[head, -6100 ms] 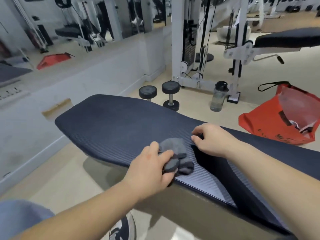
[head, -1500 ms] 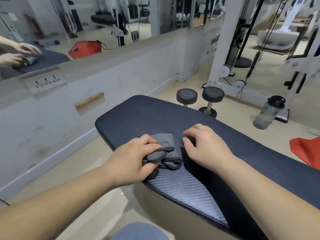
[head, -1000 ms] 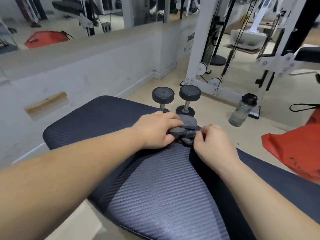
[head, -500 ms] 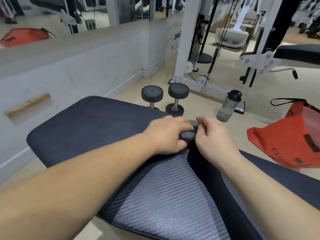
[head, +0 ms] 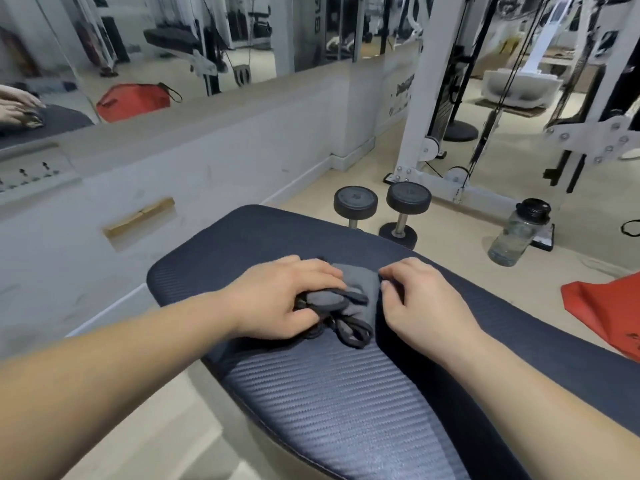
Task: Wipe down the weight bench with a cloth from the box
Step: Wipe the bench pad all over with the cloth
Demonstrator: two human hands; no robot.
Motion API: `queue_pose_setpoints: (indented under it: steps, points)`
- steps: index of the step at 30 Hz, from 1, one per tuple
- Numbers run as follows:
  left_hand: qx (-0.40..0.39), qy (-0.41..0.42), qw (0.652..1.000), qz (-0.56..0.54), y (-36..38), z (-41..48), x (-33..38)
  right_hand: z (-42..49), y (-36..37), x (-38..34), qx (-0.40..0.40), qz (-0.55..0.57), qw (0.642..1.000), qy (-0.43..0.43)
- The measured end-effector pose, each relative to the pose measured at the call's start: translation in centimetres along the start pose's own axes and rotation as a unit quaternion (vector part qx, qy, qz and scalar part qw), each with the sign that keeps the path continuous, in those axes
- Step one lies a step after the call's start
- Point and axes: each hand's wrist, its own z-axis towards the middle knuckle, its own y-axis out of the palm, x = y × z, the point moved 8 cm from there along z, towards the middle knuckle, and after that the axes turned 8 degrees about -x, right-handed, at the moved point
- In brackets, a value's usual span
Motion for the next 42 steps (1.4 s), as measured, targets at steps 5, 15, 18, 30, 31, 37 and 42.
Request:
queue_pose_setpoints:
  steps: [5, 15, 18, 30, 31, 37, 42]
  points:
    - [0.095, -0.371, 0.923, 0.028, -3.1, -0.1, -11.3, 2.0, 2.2, -2.6, 0.000, 0.010, 1.000, -0.015]
    - [0.089, -0.257, 0.962, -0.010, -4.0, 0.6, -15.0, 4.1, 4.1, -7.0, -0.002, -0.048, 0.999, -0.024]
    - [0.106, -0.370, 0.923, 0.006, -4.2, -3.1, -18.8, 3.6, 5.4, -8.9, -0.028, -0.065, 0.996, -0.050]
    - [0.159, -0.261, 0.952, -0.015, 0.8, -12.7, -1.7, 0.9, 6.1, -11.3, -0.047, -0.065, 0.993, -0.087]
    - [0.140, -0.190, 0.972, -0.023, 1.4, -12.6, 0.3, 0.6, 5.8, -11.4, -0.043, -0.056, 0.994, -0.085]
    - [0.141, -0.237, 0.961, -0.025, 0.1, -13.1, -6.4, -2.0, 5.3, -11.6, -0.071, -0.035, 0.992, -0.095]
    - [0.201, -0.284, 0.937, -0.022, 1.6, -12.9, -0.9, -3.1, 4.9, -11.3, -0.079, -0.035, 0.991, -0.104]
